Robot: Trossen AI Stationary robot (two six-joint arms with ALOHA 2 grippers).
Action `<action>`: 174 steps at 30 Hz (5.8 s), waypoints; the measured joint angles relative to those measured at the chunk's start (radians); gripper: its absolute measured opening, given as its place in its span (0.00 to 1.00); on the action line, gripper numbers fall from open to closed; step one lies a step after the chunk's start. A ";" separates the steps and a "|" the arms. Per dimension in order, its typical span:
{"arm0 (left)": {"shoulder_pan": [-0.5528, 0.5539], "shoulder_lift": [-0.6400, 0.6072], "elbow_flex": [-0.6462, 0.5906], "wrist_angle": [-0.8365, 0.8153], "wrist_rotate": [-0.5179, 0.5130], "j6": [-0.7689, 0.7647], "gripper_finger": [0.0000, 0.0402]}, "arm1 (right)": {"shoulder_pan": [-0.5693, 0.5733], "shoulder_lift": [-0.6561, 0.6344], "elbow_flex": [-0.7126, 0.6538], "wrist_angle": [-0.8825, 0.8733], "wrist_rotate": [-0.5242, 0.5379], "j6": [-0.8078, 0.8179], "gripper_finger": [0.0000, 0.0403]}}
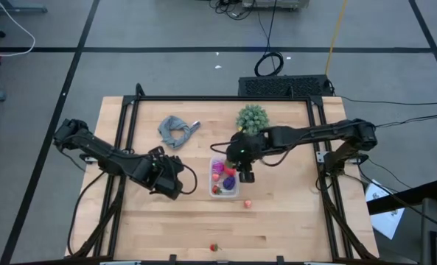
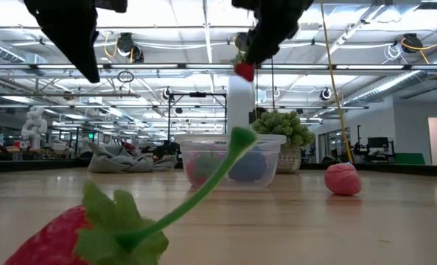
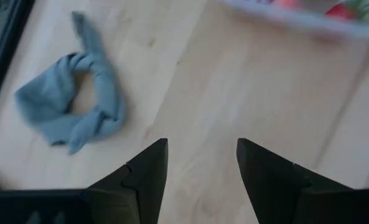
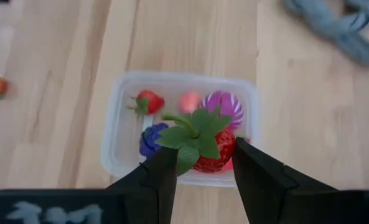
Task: Pick and placing Produce into tupperware
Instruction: Put the top strawberry into the transparent bin, then put the apricot into the transparent bin
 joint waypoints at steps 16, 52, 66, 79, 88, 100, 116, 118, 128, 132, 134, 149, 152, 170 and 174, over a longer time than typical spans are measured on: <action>0.056 0.000 0.000 -0.181 -0.005 -0.068 0.49 | 0.008 0.231 -0.002 -0.048 -0.008 -0.028 0.33; 0.056 0.000 0.000 -0.179 -0.019 -0.073 0.49 | 0.028 0.226 -0.002 -0.002 -0.008 -0.050 0.48; 0.056 0.000 0.000 -0.179 -0.020 -0.071 0.49 | 0.048 0.221 0.057 -0.005 -0.003 -0.093 0.55; 0.049 0.000 0.000 -0.182 -0.013 -0.072 0.49 | 0.221 0.218 0.323 -0.545 -0.004 0.136 0.55; 0.014 0.000 0.000 -0.181 -0.010 -0.118 0.49 | 0.378 0.219 0.316 -0.593 -0.006 0.341 0.55; -0.044 0.000 0.000 -0.178 -0.008 -0.198 0.49 | 0.440 0.219 0.186 -0.403 0.082 0.446 0.55; -0.055 0.000 0.000 -0.178 -0.014 -0.201 0.49 | 0.397 0.220 -0.020 -0.195 0.080 0.432 0.55; -0.055 0.000 0.000 -0.178 -0.014 -0.201 0.49 | 0.397 0.220 -0.032 -0.175 0.079 0.430 0.55; -0.055 0.000 0.000 -0.178 -0.015 -0.201 0.49 | 0.388 0.220 -0.078 -0.091 0.079 0.413 0.55; -0.055 0.000 0.000 -0.178 -0.014 -0.201 0.49 | 0.376 0.220 -0.098 -0.050 0.077 0.403 0.55; -0.055 0.000 0.000 -0.178 -0.014 -0.202 0.49 | 0.371 0.220 -0.108 -0.044 0.075 0.402 0.55; -0.055 0.000 0.000 -0.178 -0.008 -0.205 0.49 | 0.365 0.220 -0.177 0.042 0.075 0.402 0.55; -0.055 0.000 0.000 -0.178 -0.008 -0.205 0.49 | 0.365 0.220 -0.190 0.062 0.075 0.402 0.55; -0.055 0.000 0.000 -0.178 -0.008 -0.209 0.49 | 0.358 0.220 -0.198 0.095 0.075 0.402 0.54; -0.055 0.000 0.000 -0.178 -0.008 -0.210 0.49 | 0.358 0.220 -0.198 0.095 0.075 0.402 0.54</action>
